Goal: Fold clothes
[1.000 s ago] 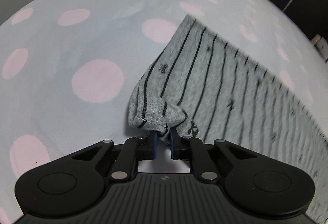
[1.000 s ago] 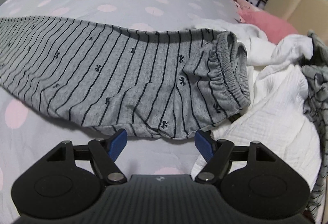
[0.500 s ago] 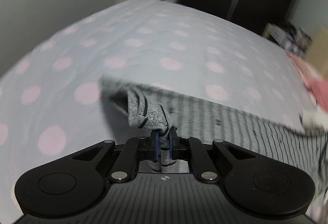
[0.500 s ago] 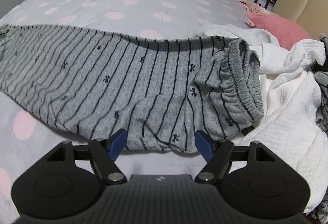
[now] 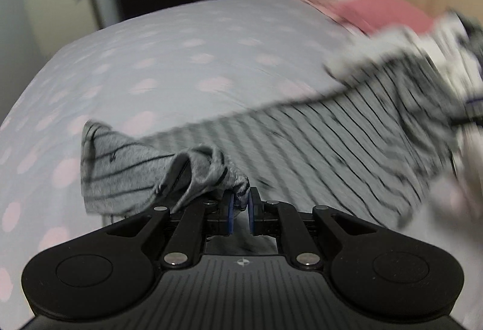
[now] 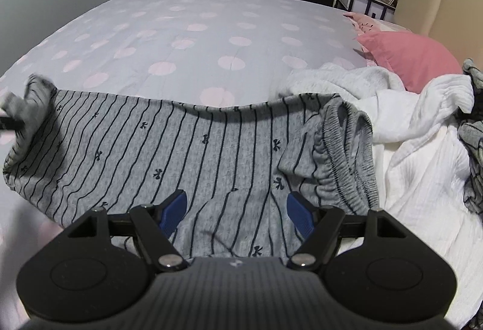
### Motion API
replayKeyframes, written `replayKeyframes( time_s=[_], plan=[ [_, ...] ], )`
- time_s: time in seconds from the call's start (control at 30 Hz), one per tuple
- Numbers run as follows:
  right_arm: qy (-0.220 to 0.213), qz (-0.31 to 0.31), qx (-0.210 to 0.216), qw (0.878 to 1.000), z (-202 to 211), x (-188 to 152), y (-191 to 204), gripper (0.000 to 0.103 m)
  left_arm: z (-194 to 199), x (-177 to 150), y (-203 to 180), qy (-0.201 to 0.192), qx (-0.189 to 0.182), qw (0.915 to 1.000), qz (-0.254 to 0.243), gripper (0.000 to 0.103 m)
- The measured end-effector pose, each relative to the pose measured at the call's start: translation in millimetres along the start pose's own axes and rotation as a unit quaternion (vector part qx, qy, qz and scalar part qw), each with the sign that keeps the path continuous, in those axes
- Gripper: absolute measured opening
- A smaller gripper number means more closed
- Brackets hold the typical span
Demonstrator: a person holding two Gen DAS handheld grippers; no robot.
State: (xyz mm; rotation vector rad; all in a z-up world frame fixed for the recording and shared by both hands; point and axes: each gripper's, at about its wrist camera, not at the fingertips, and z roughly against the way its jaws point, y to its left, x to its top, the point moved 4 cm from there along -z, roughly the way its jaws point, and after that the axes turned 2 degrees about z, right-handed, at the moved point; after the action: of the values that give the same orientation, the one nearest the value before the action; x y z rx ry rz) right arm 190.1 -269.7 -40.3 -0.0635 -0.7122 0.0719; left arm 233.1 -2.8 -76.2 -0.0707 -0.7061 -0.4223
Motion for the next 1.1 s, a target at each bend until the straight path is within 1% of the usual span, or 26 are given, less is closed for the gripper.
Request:
replayKeyframes(
  time_s=[0.1,0.17,0.2,0.27,0.3,0.4,0.43,0.5,0.53,0.57,0.6,0.67,0.73,0.83,0.97,1.03,1.1],
  plan=[
    [0.006,0.005,-0.008,1.000,-5.1,-2.7,-3.7,0.076,-13.1,-22.0,-41.4,0.017,0.003,0.9985,-0.053,0.007],
    [0.016,-0.003,-0.004,1.000,-9.9,-6.0,-6.6,0.076,-18.5,-37.4,-58.7,0.022,0.019,0.9962,-0.082,0.007],
    [0.021,-0.009,0.001,1.000,-12.0,-7.4,-7.7,0.076,-21.8,-43.9,-64.2,0.025,0.019,0.9955,-0.090,0.007],
    [0.028,-0.021,0.010,0.999,-15.1,-9.7,-9.1,0.076,-27.1,-55.7,-72.0,0.033,-0.001,0.9949,-0.095,0.006],
    [0.031,-0.025,0.013,0.999,-16.2,-10.5,-9.2,0.076,-29.1,-60.0,-75.0,0.038,-0.005,0.9945,-0.097,0.006],
    [0.033,-0.021,0.016,0.999,-17.2,-10.9,-6.2,0.076,-29.4,-68.8,-79.3,0.047,0.000,0.9938,-0.100,0.006],
    [0.033,-0.016,0.016,0.999,-17.2,-11.0,-4.3,0.076,-28.6,-71.2,-80.5,0.050,0.001,0.9939,-0.098,0.007],
    [0.033,-0.004,0.015,0.999,-17.2,-11.3,0.2,0.076,-22.6,-73.1,-81.5,0.052,-0.001,0.9955,-0.079,0.010],
    [0.034,0.003,0.015,0.999,-17.7,-11.7,2.8,0.076,-19.0,-74.1,-82.2,0.052,-0.001,0.9962,-0.070,0.014],
    [0.034,0.008,0.015,0.999,-18.4,-12.4,5.2,0.076,-13.1,-75.9,-83.0,0.050,0.002,0.9967,-0.065,0.021],
    [0.036,0.012,0.016,0.999,-19.4,-13.0,7.9,0.076,-6.1,-78.4,-83.3,0.049,0.008,0.9969,-0.062,0.025],
    [0.040,0.020,0.020,0.999,-23.1,-14.1,15.0,0.076,3.9,-83.8,-83.2,0.054,0.024,0.9966,-0.057,0.038],
    [0.045,0.028,0.024,0.998,-27.3,-14.9,23.6,0.076,11.1,-90.8,-79.8,0.066,0.040,0.9957,-0.052,0.044],
    [0.041,0.045,0.033,0.998,-32.5,-12.8,42.5,0.076,18.7,-101.8,-67.1,0.081,0.061,0.9939,-0.044,0.044],
    [0.013,0.060,0.058,0.996,-33.5,-2.6,72.8,0.074,28.6,-113.5,-42.6,0.092,0.089,0.9913,-0.028,0.045],
    [0.008,0.070,0.068,0.995,-35.5,4.5,91.5,0.074,33.7,-116.7,-29.5,0.092,0.095,0.9912,-0.014,0.045],
    [-0.002,0.097,0.080,0.992,-37.4,13.4,116.6,0.074,37.8,-118.9,-17.5,0.088,0.095,0.9916,-0.001,0.045]
  ],
)
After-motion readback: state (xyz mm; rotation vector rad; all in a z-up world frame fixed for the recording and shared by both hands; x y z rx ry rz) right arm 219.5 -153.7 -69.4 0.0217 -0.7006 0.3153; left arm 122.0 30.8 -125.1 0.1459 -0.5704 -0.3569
